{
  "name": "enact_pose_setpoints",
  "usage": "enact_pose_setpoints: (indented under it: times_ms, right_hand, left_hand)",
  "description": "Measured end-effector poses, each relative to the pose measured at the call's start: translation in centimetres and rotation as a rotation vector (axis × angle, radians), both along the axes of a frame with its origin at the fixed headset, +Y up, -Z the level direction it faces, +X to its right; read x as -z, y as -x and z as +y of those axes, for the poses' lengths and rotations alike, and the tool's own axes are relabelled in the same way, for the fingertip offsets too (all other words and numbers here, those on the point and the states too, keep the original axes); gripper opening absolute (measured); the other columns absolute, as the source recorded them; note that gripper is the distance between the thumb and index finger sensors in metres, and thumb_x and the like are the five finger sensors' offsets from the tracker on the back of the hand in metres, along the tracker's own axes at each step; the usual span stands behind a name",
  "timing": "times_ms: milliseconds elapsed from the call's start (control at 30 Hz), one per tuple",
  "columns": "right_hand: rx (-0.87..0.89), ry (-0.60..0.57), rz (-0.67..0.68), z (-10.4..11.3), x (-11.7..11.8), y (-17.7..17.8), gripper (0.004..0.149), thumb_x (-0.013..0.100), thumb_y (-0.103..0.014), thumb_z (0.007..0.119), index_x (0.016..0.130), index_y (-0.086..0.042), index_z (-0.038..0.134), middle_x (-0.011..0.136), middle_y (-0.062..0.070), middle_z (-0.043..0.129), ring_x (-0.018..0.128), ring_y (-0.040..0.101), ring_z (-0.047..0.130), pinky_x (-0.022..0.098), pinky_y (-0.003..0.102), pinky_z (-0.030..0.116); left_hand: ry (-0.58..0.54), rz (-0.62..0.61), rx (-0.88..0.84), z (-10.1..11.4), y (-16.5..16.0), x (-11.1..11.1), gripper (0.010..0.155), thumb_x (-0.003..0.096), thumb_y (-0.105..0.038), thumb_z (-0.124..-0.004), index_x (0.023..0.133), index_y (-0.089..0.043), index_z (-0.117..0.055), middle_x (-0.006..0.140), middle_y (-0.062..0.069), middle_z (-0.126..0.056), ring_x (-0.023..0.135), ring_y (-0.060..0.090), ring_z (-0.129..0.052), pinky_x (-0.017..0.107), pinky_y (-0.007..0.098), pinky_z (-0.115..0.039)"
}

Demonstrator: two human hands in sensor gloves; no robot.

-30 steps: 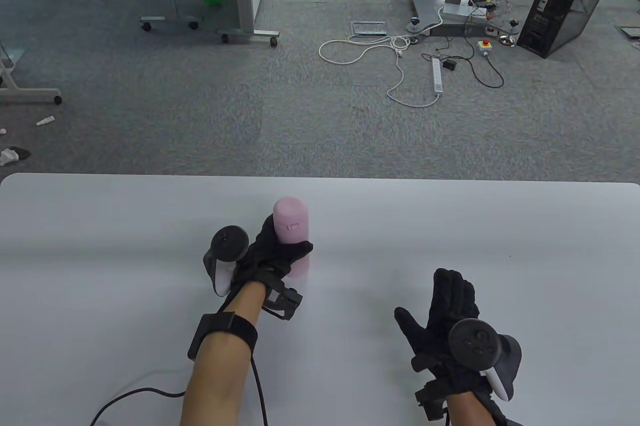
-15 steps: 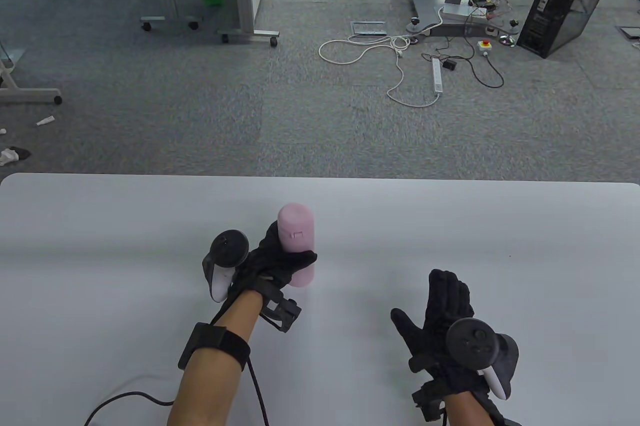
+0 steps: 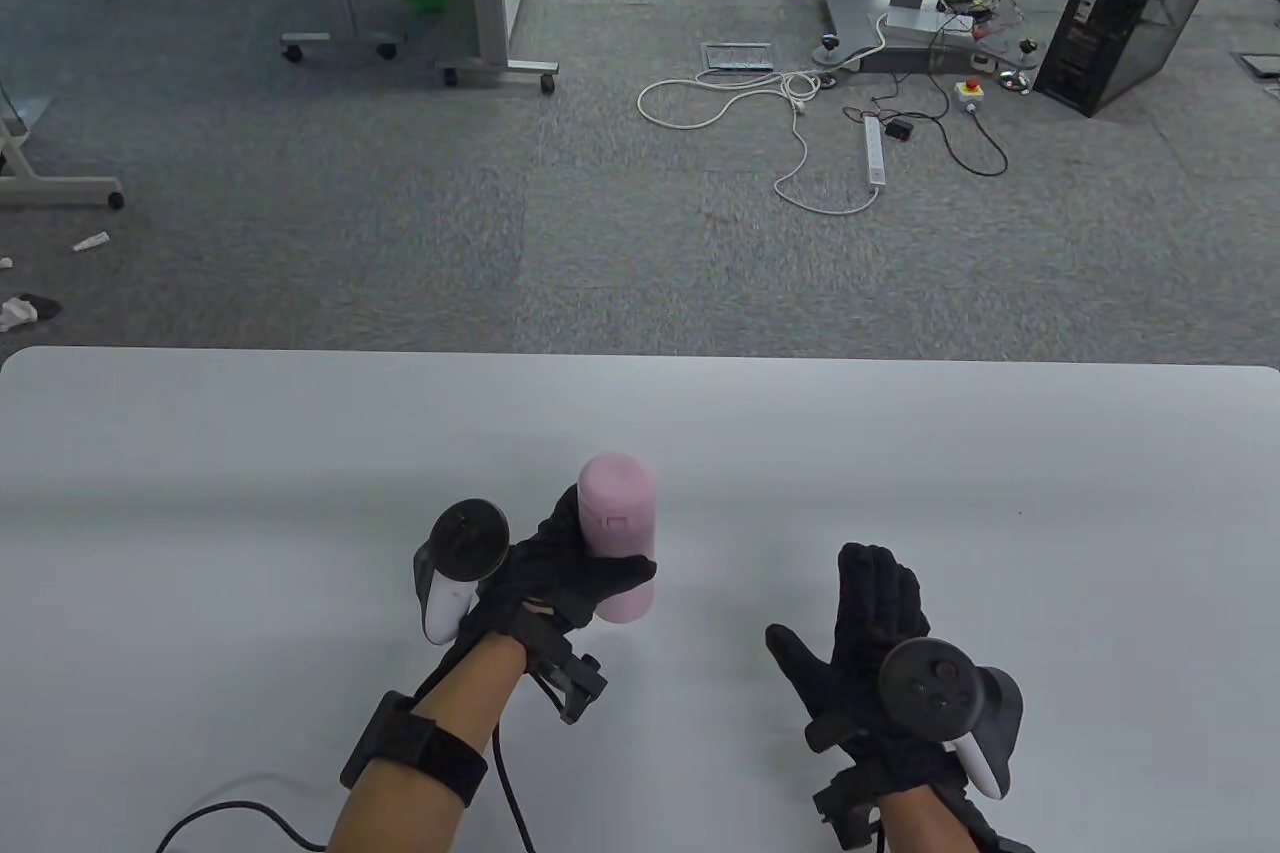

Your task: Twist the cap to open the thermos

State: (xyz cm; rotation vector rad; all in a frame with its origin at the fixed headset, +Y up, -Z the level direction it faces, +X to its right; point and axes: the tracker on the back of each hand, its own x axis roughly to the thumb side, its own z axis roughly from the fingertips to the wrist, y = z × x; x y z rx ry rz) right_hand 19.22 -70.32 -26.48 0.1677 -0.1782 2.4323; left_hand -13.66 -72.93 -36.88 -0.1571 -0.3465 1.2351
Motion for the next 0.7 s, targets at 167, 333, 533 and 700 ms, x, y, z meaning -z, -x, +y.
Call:
enact_pose_setpoints:
  times_ms: [167,333,533,700]
  right_hand:
    - [0.009,-0.001,0.013,0.0,0.0,0.2,0.101,0.057,-0.061,0.08,0.117,-0.011,0.015,0.118,0.029,0.014,0.102,0.06,0.014,0.07,0.076,0.023]
    - [0.027,-0.004,0.041,0.3,-0.2,0.8,0.101,0.057,-0.061,0.08,0.117,-0.011,0.015,0.118,0.029,0.014,0.102,0.06,0.014,0.07,0.076,0.023]
    - [0.054,-0.006,0.09,0.6,-0.5,1.6,0.101,0.057,-0.061,0.08,0.117,-0.011,0.016,0.118,0.03,0.014,0.102,0.06,0.015,0.07,0.076,0.024]
    - [0.09,-0.016,0.119,0.8,-0.7,1.9,0.101,0.057,-0.061,0.081,0.117,-0.011,0.016,0.118,0.029,0.017,0.102,0.06,0.016,0.07,0.076,0.024]
  left_hand:
    - [-0.029,-0.049,0.006,-0.1,-0.3,-1.7,0.103,0.0275,-0.045,-0.102,0.108,-0.015,-0.046,0.109,0.018,-0.056,0.095,0.049,-0.066,0.062,0.067,-0.066]
    - [-0.054,-0.077,-0.003,0.0,-0.5,-3.2,0.102,0.0279,-0.045,-0.102,0.109,-0.016,-0.047,0.11,0.018,-0.056,0.095,0.049,-0.066,0.062,0.067,-0.065]
    - [-0.033,-0.104,-0.048,-0.4,-1.1,-5.0,0.101,0.0289,-0.044,-0.102,0.109,-0.016,-0.047,0.11,0.019,-0.056,0.095,0.05,-0.066,0.061,0.067,-0.065]
    - [-0.032,-0.135,-0.046,-0.6,-1.5,-6.1,0.101,0.0301,-0.044,-0.101,0.11,-0.016,-0.046,0.111,0.019,-0.055,0.096,0.05,-0.065,0.062,0.067,-0.064]
